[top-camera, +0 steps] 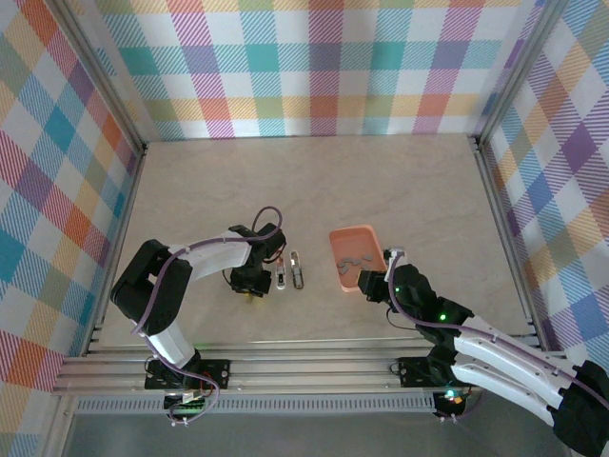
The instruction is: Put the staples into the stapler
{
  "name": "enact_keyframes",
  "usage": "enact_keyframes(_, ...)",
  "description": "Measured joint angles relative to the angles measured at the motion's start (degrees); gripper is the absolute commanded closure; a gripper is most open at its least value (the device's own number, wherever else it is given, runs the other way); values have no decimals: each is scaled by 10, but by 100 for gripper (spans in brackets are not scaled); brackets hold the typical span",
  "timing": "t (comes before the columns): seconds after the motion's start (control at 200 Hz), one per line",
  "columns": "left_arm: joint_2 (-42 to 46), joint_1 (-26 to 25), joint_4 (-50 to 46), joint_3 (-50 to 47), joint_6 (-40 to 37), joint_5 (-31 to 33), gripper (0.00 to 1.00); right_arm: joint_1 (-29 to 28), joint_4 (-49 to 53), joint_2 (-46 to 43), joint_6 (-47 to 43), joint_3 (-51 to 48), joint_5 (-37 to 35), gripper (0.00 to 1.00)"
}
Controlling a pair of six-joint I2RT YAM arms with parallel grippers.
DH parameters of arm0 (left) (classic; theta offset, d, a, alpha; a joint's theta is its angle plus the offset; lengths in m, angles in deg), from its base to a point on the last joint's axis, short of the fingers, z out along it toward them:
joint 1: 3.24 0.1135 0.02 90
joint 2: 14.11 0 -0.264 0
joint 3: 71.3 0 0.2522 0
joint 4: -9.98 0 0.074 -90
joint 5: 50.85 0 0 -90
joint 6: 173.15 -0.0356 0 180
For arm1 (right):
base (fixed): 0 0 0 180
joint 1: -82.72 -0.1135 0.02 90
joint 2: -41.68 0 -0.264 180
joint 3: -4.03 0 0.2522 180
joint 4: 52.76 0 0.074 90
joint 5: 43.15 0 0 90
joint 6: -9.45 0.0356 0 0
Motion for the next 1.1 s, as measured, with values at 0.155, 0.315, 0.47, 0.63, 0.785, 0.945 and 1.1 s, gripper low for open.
enact_keyframes(0.155, 0, 1, 0, 0, 0, -1, 77, 0, 0, 0, 0, 0, 0, 75)
enact_keyframes(0.315, 7, 2, 1, -6, 0, -1, 75, 0, 1, 0, 0, -3, 0, 75)
enact_keyframes(0.47, 16, 3, 0, -19, 1, -3, 80, 0, 1, 0, 1, -3, 0, 75)
enact_keyframes(0.63, 20, 4, 4, -21, 2, -5, 83, 0, 1, 0, 2, -3, 0, 75)
enact_keyframes(0.785, 23, 8, 6, -23, 8, -10, 85, 0, 2, 0, 2, -3, 0, 75)
enact_keyframes(0.945, 37, 10, 19, -33, 31, -16, 85, 0, 2, -2, 2, -3, -1, 75)
enact_keyframes(1.1, 70, 7, 30, -31, 71, -14, 85, 0, 1, -3, 0, -3, -9, 75)
